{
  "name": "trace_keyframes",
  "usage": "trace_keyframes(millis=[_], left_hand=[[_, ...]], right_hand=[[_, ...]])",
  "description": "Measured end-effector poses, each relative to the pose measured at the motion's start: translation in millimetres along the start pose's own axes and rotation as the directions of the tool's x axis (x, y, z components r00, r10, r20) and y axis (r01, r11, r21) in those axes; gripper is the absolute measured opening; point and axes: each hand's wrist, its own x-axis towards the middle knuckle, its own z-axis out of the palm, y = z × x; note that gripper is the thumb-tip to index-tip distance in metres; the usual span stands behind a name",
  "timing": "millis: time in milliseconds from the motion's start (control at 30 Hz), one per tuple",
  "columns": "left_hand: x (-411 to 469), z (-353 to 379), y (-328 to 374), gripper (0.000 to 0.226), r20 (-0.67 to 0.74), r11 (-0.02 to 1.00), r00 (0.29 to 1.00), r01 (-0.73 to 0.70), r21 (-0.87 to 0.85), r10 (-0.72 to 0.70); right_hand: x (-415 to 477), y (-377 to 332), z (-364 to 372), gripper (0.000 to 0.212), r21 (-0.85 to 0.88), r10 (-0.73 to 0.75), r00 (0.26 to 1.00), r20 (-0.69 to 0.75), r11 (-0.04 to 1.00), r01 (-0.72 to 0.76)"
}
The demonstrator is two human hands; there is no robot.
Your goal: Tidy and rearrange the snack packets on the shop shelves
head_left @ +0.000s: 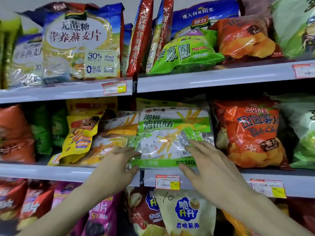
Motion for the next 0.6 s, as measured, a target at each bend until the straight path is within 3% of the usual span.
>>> trace_keyframes(millis=[233,400,600], left_hand=[[-47.6,-28.2,-17.7,0.061,-0.029,0.994,0.993,0.110,-0.023,-0.111],[-82.2,-57.3,-68.7,0.069,-0.089,0.947,0.946,0.316,0.051,-0.311],[-122.9,-103.5,-146.7,0.053,-0.194,0.848,0.865,0.495,0.190,-0.462]], right_hand=[[14.9,-71.3,22.4,0.065,0.061,-0.171,0.983,0.073,0.984,0.167],[33.6,-139.0,54.4,0.059,0.100,-0.283,0.950,0.134,0.957,0.271],[60.4,-240.0,96.1,0.064,0.159,-0.403,0.907,0.119,0.910,0.384]])
